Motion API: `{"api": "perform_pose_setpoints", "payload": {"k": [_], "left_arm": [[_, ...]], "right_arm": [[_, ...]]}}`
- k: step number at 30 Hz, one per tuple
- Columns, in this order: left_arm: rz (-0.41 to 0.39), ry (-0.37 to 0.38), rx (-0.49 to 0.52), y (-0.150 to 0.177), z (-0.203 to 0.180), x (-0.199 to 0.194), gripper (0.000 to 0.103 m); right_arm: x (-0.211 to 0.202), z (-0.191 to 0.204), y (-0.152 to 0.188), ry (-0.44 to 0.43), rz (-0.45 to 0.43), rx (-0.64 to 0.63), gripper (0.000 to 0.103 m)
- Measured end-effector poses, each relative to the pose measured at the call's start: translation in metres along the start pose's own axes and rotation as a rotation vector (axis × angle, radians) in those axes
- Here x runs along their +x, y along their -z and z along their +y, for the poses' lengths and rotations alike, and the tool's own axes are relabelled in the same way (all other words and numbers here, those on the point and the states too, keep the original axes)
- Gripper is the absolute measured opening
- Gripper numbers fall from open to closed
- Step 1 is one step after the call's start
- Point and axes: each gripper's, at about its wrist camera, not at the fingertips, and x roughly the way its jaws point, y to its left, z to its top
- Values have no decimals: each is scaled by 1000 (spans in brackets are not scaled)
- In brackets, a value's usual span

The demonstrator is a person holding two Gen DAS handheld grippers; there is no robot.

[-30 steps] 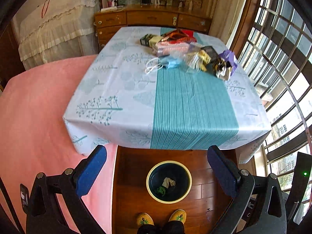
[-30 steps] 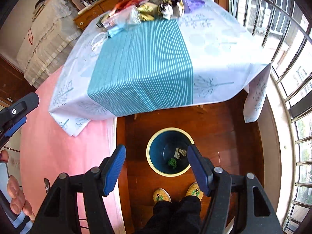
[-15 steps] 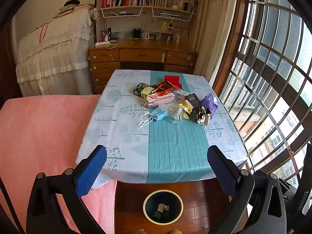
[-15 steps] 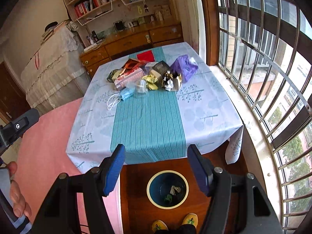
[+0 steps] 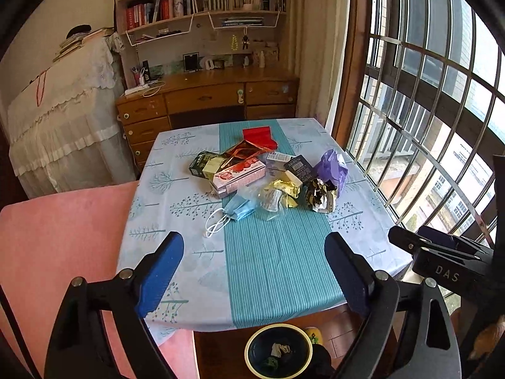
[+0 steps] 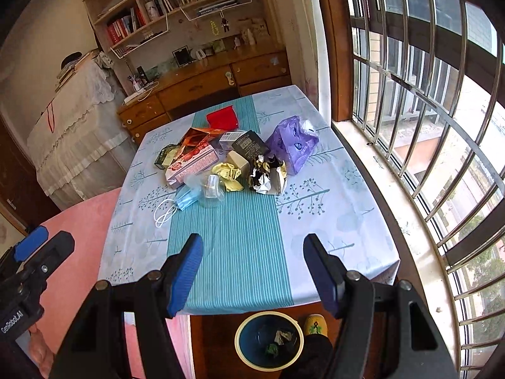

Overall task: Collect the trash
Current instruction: 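Raise both tools back toward the table, then grasp the yellow crumpled paper with the left tool while the right tool grasps the black-and-gold wrapper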

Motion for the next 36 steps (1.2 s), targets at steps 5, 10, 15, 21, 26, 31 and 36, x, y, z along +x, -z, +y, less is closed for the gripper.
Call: {"api": "perform_pose_setpoints", "payload": {"k": [5, 10, 15, 21, 26, 31, 36], "left_arm": [[43, -22, -28, -40, -13, 67, 79], [183, 18, -83, -80, -17, 159, 56], [275, -4, -100, -99, -21, 234, 55], [418, 8, -81, -104, -24, 297, 55], [516, 36, -116, -102, -21, 339, 55], [599, 78, -102, -94, -26, 370, 55], [656, 117, -61, -85, -36, 389, 55]], "right_arm": [[68, -24, -43, -44, 68, 18, 73], [148, -43, -73, -71, 180, 29, 73], [213, -49, -90, -85, 270, 7, 74], [254, -53, -94, -103, 346, -17, 74], [265, -54, -94, -152, 379, -28, 74], [269, -54, -95, -187, 395, -18, 74], [272, -54, -97, -216, 404, -21, 74]]}}
